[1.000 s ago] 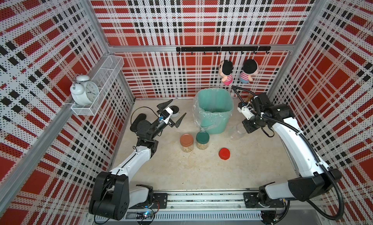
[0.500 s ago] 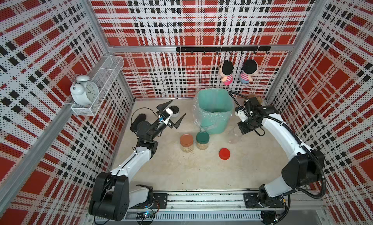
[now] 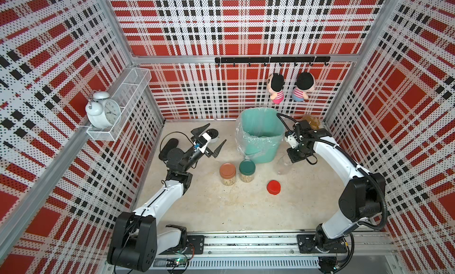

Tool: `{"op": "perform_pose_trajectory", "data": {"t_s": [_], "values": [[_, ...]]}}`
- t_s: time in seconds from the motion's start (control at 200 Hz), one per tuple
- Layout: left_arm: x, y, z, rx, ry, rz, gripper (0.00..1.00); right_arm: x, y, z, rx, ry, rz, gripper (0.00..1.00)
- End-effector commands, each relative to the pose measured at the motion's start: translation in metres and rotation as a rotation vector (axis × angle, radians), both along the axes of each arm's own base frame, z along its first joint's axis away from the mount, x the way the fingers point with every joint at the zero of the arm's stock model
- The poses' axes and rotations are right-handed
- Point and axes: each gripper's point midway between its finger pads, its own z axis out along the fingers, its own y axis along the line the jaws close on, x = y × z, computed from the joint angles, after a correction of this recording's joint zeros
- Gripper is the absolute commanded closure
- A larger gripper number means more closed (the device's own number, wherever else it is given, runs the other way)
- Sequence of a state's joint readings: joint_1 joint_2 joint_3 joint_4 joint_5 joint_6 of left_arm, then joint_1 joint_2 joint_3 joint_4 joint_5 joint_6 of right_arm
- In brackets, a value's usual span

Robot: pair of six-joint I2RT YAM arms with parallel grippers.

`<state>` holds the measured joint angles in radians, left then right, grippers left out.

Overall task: Empty moldy peanuts from jars
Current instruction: Place the jar at the center of the board.

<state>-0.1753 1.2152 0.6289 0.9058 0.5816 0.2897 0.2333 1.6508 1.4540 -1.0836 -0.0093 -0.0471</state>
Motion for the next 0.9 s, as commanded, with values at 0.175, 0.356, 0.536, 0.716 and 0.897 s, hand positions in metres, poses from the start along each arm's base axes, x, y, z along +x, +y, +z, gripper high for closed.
{"op": "perform_pose_trajectory", "data": {"t_s": [0.175, 0.356, 0.536, 0.716, 0.897], "values": [[-0.002, 0.005, 0.004, 0.015, -0.007, 0.031, 0.02, -0.001, 0.000, -0.015, -0.038, 0.028, 0.001, 0.83], [-0.003, 0.003, 0.002, 0.024, 0.000, 0.033, 0.02, 0.000, 0.002, -0.013, -0.040, 0.014, 0.005, 0.66], [-0.004, 0.002, 0.000, 0.034, 0.005, 0.034, 0.02, 0.001, 0.003, -0.001, -0.019, -0.030, -0.004, 0.53], [-0.004, 0.002, -0.002, 0.052, 0.019, 0.038, 0.02, 0.002, 0.007, 0.028, 0.025, -0.113, 0.002, 0.36], [-0.006, 0.004, -0.002, 0.052, 0.024, 0.049, 0.02, 0.002, 0.005, 0.060, 0.087, -0.212, -0.006, 0.00]]}}
